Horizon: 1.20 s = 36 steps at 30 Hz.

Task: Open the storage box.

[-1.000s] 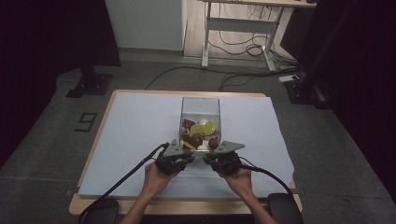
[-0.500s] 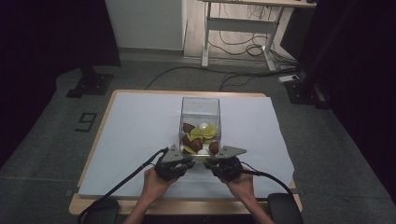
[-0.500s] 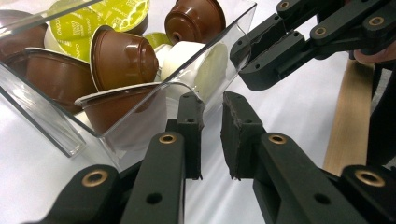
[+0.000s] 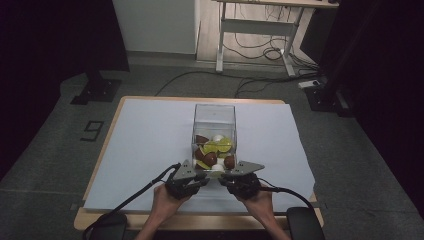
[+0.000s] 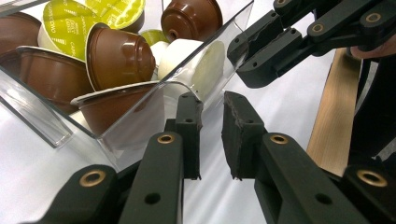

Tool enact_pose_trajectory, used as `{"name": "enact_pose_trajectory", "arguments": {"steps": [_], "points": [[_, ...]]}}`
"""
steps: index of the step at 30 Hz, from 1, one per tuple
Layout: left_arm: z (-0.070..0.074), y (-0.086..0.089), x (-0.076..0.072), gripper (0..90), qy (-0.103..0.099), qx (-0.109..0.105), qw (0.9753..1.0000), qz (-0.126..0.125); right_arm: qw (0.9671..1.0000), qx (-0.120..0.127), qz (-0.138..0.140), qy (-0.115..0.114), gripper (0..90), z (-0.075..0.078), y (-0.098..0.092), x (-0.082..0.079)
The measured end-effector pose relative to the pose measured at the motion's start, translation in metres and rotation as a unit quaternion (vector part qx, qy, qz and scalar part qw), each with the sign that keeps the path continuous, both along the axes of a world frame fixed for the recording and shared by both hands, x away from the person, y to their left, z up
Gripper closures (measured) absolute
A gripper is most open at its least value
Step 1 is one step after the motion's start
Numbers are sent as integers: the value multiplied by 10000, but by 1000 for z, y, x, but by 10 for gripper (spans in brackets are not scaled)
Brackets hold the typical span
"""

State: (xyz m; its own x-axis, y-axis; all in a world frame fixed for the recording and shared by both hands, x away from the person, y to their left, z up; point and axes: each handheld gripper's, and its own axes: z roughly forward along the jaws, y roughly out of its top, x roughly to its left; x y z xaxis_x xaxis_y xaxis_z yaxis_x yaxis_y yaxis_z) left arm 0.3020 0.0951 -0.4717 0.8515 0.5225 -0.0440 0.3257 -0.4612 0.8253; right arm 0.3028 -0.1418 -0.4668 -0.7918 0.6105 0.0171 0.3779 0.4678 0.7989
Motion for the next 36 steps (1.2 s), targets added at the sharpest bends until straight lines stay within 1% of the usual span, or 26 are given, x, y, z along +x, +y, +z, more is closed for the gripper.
{"name": "enact_pose_trajectory", "arguments": {"steps": [4, 8, 13, 16, 18, 20, 26, 32, 36], "points": [[-1, 0, -1, 773, -17, 42, 10000, -27, 10000, -38, 33, 28, 779, 0, 0, 0], [-1, 1, -1, 775, 1, 26, 10000, -35, 9999, -72, 72, 96, 780, -1, 0, 0], [-1, 4, -3, 774, -21, 20, 10000, -43, 9999, -66, 83, 93, 783, -1, -1, 0], [-1, 8, -4, 770, -15, 9, 10000, -38, 9999, -74, 83, 101, 779, -1, -2, -1], [-2, 10, -4, 763, 1, 14, 10000, -44, 9998, -65, 103, 126, 761, -1, -4, -2], [-2, 12, -4, 757, 10, 3, 10000, -38, 9998, -120, 121, 116, 750, 0, -5, -3], [-2, 21, -5, 738, 51, 32, 10000, -14, 9997, -173, 135, 106, 742, 1, -7, -4], [-3, 30, -4, 719, 107, 77, 9999, 18, 9997, -124, 34, 188, 729, 3, -18, -2], [-2, 36, -3, 714, 133, 80, 9999, 68, 9996, -146, -44, 219, 722, 3, -27, -2]]}}
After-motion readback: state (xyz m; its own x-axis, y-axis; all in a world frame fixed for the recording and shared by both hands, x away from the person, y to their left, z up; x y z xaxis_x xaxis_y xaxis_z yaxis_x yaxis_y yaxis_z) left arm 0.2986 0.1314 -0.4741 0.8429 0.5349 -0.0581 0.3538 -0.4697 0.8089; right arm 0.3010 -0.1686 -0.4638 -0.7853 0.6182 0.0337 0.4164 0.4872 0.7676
